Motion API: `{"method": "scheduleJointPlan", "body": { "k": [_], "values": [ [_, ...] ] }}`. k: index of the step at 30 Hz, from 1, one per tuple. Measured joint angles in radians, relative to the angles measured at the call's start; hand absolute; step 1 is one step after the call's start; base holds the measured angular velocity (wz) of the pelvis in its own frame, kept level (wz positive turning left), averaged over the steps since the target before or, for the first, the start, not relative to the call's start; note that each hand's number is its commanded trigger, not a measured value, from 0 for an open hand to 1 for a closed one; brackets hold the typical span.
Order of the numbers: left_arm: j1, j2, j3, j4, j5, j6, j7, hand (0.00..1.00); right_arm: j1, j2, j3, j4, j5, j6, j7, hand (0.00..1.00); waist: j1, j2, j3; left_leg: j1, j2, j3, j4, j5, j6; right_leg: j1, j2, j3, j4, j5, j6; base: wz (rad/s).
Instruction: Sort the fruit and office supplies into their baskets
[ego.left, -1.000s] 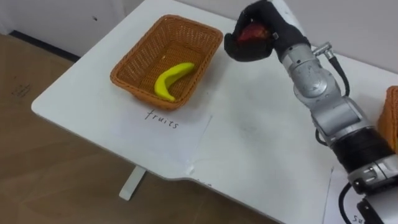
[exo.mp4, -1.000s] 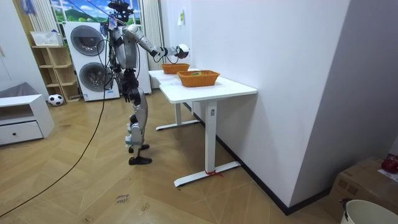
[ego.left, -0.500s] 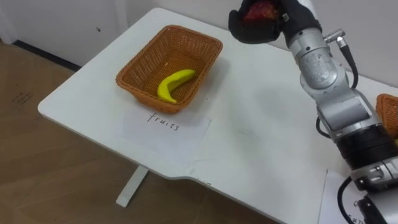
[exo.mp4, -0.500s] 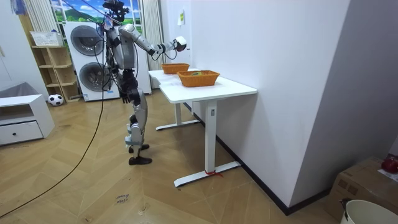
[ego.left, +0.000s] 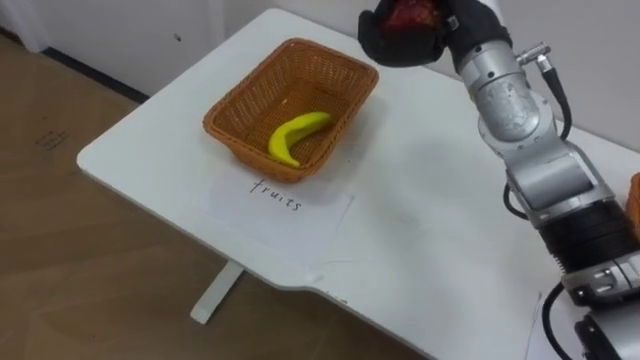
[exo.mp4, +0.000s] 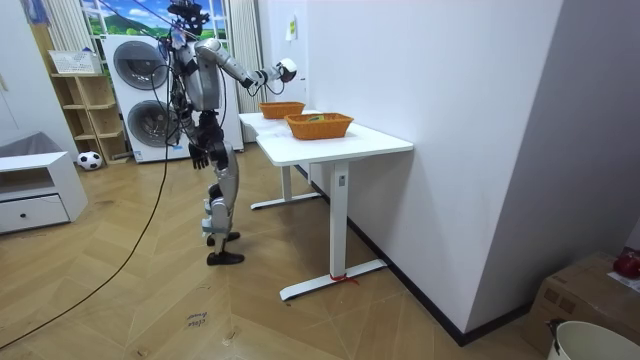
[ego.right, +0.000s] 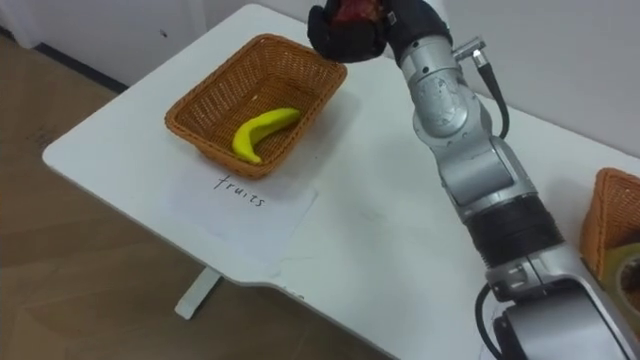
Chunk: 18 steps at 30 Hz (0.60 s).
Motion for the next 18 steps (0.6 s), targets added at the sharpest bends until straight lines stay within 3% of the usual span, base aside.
{"method": "scheduleJointPlan", "body": {
  "k": [4, 10, 13, 18],
  "values": [
    [-0.002, -0.002, 0.0, 0.004, 0.0, 0.004, 0.0, 0.0, -0.002, 0.0, 0.01, 0.0, -0.005, 0.004, 0.013, 1.0, 0.02, -0.014, -0.0019, -0.002, -0.009, -0.015, 0.001, 0.0, 0.0, 0.001, -0.001, -0.001, 0.0, -0.001, 0.002, 0.15],
    [0.009, -0.002, 0.001, 0.006, 0.001, 0.004, -0.001, 0.0, -0.003, 0.001, 0.036, 0.0, -0.002, 0.004, 0.018, 1.0, 0.036, -0.02, 0.0003, -0.004, -0.017, -0.039, 0.003, 0.0, 0.001, 0.007, -0.014, -0.003, 0.001, -0.008, 0.013, 0.11],
    [0.011, -0.001, 0.008, 0.003, 0.033, 0.004, -0.008, 0.0, -0.004, 0.001, 0.044, 0.001, -0.006, 0.005, 0.024, 1.0, 0.046, -0.022, 0.0011, -0.005, -0.028, -0.059, 0.001, 0.0, 0.002, 0.01, -0.016, -0.023, 0.0, -0.009, 0.014, 0.1],
    [0.014, 0.006, 0.009, 0.003, 0.041, 0.004, -0.02, 0.0, -0.01, 0.004, 0.066, 0.006, -0.004, 0.004, 0.018, 1.0, 0.075, -0.026, 0.0031, -0.002, -0.027, -0.068, 0.001, 0.0, 0.003, 0.016, -0.019, -0.029, 0.0, -0.014, 0.023, 0.08]
  ]
}}
